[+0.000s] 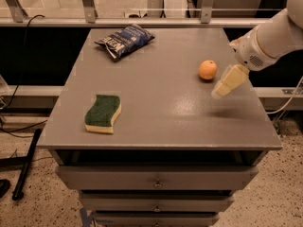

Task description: Pick orange

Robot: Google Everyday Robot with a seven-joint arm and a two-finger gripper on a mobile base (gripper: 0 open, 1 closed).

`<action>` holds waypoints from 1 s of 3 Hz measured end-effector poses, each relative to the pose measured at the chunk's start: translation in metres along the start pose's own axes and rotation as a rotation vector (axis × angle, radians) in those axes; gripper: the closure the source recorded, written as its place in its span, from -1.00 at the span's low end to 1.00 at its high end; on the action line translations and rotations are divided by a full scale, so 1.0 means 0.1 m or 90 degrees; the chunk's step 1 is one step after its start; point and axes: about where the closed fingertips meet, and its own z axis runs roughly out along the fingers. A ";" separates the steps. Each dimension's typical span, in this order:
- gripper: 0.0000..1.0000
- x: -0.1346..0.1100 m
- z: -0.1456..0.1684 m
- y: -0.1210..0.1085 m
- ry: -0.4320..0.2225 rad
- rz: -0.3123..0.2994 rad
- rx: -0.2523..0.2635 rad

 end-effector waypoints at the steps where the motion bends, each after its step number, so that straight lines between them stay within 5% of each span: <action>1: -1.00 -0.05 0.24 -0.17 -0.032 0.035 -0.006; 2: -1.00 -0.10 0.47 -0.24 -0.056 0.072 -0.025; 3: -0.63 -0.12 0.66 -0.26 -0.075 0.102 -0.051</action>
Offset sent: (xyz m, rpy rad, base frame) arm 0.0662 0.0231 -0.0370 0.2153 0.0621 -0.0751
